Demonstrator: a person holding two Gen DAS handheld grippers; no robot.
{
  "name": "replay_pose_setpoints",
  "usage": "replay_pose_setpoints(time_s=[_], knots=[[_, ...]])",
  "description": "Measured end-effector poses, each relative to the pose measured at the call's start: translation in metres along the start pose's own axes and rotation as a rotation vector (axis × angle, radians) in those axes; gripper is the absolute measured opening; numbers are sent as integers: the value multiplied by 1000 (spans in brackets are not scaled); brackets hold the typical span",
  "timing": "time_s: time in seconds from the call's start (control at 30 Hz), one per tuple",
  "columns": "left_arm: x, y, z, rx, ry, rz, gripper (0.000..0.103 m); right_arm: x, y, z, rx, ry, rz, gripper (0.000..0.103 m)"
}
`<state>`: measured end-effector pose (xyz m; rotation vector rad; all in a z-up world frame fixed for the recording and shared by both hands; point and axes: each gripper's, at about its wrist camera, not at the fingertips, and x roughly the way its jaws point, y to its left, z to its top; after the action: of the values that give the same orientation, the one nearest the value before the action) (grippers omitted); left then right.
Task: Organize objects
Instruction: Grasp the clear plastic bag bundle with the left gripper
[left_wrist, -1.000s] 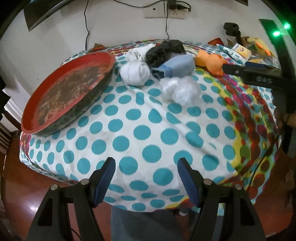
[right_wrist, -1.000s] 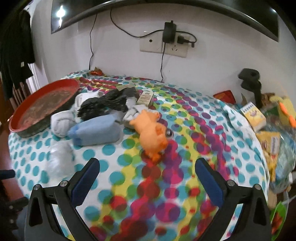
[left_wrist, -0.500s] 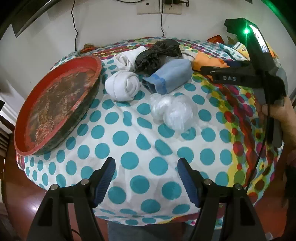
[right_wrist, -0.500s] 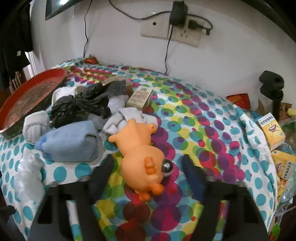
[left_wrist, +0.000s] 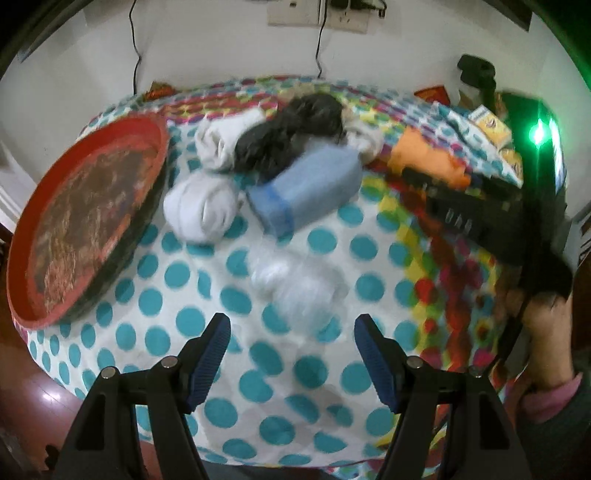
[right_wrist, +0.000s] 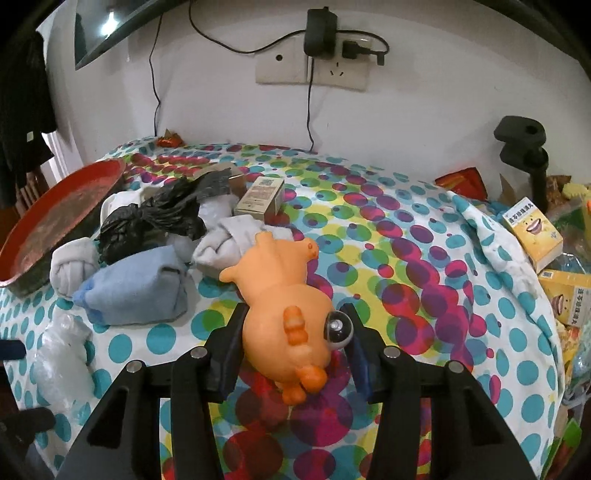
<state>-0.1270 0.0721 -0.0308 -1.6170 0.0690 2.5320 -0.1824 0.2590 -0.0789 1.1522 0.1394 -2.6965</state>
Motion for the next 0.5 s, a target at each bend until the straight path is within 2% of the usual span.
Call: replay_pose_setpoints(time_s=[0.13, 0.3, 0.5], knots=[[-5, 0, 18, -16, -21, 29, 72, 0, -3, 1, 12, -1, 4, 47], [17, 11, 22, -79, 63, 54, 72, 1, -4, 1, 24, 3, 14, 48], [32, 14, 28, -90, 76, 59, 72, 1, -7, 0, 42, 4, 17, 49]])
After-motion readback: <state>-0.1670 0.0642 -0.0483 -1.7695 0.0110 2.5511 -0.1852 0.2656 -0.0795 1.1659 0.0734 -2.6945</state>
